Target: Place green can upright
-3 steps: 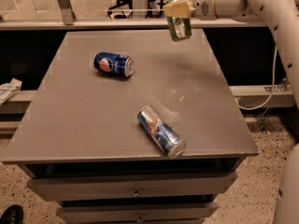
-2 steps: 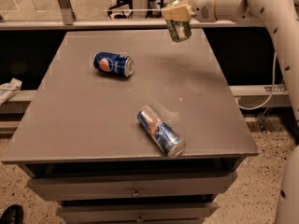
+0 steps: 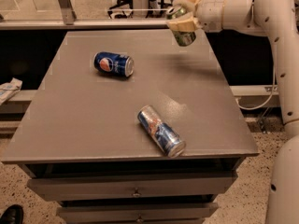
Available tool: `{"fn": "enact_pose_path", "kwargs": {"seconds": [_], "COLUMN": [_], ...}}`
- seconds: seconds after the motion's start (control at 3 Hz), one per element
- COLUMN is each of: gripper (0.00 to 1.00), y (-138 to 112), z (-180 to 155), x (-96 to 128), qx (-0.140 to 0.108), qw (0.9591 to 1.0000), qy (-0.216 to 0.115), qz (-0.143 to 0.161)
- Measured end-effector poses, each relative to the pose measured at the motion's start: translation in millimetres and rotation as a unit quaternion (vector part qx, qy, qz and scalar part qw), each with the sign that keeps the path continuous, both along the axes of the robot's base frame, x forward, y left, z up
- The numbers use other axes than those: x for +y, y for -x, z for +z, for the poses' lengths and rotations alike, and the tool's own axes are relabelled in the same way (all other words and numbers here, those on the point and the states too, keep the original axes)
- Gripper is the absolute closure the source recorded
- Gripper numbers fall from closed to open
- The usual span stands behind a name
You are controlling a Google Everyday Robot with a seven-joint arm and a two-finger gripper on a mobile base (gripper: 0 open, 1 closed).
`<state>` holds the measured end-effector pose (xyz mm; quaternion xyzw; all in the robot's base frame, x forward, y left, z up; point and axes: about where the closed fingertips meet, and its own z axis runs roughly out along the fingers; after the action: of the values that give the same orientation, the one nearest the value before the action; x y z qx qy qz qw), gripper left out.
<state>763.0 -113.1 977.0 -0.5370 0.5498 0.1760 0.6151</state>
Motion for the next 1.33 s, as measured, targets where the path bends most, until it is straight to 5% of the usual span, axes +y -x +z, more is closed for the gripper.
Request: {"fn": "enact_pose_path", "kwargs": {"seconds": [0.67, 1.33], "gripper": [1.00, 1.00], "y": [6, 6], "z": [-18, -32], "x": [-17, -21], "qx": [0.003, 0.040], "qw": [0.9927, 0.9842], "qy": [-0.101, -0.154], "qz": [0.065, 0.078]}}
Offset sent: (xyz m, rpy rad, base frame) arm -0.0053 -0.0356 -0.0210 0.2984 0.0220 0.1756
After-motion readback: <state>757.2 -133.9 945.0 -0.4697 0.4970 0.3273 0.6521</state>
